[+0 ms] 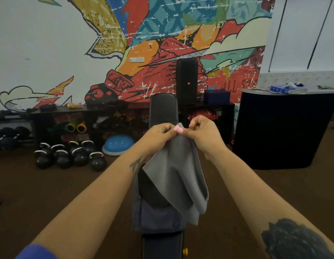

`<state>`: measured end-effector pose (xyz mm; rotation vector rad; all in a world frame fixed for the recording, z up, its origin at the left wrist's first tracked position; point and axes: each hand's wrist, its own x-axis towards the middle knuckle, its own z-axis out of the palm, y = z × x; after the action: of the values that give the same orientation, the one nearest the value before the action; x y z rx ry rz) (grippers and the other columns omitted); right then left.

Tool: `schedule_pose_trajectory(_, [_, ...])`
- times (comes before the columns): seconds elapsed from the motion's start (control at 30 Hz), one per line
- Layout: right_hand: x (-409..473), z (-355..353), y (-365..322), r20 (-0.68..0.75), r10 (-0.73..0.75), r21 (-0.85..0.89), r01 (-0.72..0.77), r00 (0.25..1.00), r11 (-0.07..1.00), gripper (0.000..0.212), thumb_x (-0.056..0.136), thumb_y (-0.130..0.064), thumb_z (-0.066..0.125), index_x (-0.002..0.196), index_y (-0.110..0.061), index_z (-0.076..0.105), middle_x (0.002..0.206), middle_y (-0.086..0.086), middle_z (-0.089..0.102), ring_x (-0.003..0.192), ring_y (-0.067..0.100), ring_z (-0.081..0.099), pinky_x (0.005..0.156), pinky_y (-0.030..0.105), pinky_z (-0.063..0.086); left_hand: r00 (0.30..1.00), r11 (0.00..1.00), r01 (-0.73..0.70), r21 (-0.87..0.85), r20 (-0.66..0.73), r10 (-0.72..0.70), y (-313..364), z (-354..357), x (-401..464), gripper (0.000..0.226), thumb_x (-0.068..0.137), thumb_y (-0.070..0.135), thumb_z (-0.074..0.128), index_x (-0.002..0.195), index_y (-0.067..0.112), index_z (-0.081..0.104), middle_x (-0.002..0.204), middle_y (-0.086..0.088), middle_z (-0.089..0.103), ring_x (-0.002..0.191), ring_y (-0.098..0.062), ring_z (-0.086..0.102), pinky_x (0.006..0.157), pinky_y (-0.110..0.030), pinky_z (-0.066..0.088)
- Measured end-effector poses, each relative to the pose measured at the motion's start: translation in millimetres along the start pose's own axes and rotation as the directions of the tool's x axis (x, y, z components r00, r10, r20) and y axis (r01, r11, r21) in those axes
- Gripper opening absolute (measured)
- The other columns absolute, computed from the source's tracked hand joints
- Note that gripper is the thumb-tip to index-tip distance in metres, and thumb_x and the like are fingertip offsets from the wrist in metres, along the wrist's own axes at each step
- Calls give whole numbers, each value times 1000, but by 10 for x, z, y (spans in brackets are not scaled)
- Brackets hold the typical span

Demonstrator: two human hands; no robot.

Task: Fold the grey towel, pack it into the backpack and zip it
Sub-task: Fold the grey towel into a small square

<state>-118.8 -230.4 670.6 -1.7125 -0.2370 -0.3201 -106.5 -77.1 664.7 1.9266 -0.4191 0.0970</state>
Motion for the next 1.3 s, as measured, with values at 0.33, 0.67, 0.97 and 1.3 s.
schedule_pose_trajectory(0.33, [-154, 43, 173, 79, -135, -54, 139, 988, 989, 24, 73, -7, 78, 77, -13, 56, 85, 6, 65, 85, 21, 64, 77, 31, 57, 989, 984, -131, 120, -50, 138, 425, -160, 87, 15, 93, 25, 56, 80, 25, 64, 92, 0, 66, 92, -13, 59, 91, -37, 50])
schedule_pose_trajectory(0.67, [-192, 77, 473, 102, -54, -244, 78, 993, 967, 16, 77, -7, 74, 84, -14, 61, 91, -3, 66, 87, 17, 60, 77, 26, 49, 956, 939, -224, 262, -130, 264, 706, -461, 139, 12, 95, 27, 53, 88, 23, 61, 87, 12, 59, 84, -3, 52, 78, -22, 41])
schedule_pose_trajectory(0.97, [-393, 104, 596, 431, 41, 43, -66, 901, 997, 13, 91, -19, 59, 94, -8, 64, 84, -6, 63, 73, -4, 62, 68, 9, 50, 911, 916, -289, 278, -214, 352, 764, -635, 224, 11, 96, 22, 53, 89, 17, 60, 90, 4, 57, 80, -2, 48, 76, -18, 39])
schedule_pose_trajectory(1.3, [-325, 126, 728, 472, 146, 49, -191, 870, 980, 16, 79, -4, 72, 69, -4, 59, 82, 0, 66, 74, 6, 66, 66, 16, 54, 902, 922, -238, 305, -283, 326, 532, -795, 279, 10, 95, 20, 53, 89, 16, 60, 90, 1, 58, 81, -5, 47, 74, -17, 37])
